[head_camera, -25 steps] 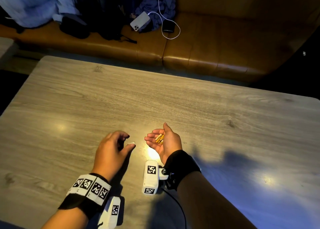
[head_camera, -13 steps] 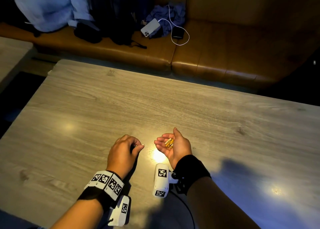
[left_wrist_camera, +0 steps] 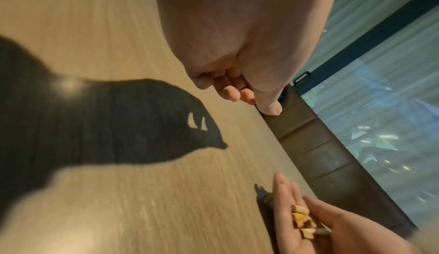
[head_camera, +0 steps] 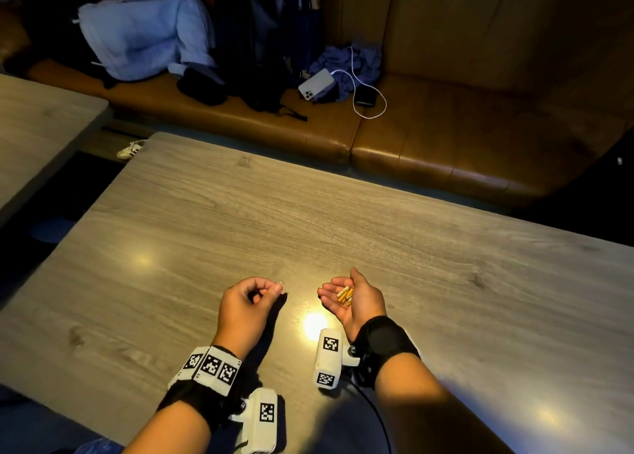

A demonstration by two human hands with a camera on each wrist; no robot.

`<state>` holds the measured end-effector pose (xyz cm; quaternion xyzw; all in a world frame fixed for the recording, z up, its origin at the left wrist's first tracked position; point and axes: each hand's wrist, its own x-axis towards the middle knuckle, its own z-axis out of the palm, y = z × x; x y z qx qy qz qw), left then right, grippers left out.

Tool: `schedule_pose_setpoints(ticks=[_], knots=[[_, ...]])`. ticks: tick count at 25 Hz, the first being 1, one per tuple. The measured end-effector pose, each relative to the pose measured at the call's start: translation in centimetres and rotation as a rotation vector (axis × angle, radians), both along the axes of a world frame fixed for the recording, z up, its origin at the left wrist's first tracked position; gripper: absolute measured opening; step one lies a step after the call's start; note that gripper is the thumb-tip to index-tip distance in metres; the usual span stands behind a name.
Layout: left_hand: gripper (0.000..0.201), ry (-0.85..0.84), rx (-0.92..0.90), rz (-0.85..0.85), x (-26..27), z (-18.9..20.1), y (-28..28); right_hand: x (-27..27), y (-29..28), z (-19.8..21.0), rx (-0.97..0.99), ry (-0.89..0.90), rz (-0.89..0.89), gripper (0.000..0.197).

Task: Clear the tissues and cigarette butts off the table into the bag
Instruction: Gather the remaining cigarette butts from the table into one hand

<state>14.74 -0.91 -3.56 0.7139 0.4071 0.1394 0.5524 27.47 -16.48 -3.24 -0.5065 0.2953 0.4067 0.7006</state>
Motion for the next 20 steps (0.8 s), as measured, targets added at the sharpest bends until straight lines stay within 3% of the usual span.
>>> schedule_pose_setpoints(ticks=[2,7,10,14,20], knots=[[0.010,-0.059,-0.003,-0.037,-0.1,1.9,-0.8,-0.8,0.2,0.5,-0.021,0.007,0.030,0.048],[0.009,-0.043,0.205,-0.186,-1.4,4.8,-1.1,-4.9,3.1,3.6,0.096,0.178,0.122,0.044],[0.019,0.045,0.388,-0.230,-3.8,5.7,-0.5,-7.1,6.5,4.1,0.227,0.233,0.138,0.042],[0.009,0.195,0.597,-0.189,-7.6,5.2,1.0,-10.3,10.2,2.2,0.274,0.325,0.197,0.029],[0.016,0.079,0.510,-0.077,-15.6,3.8,3.6,-15.1,13.0,2.0,0.253,0.313,0.376,0.040]])
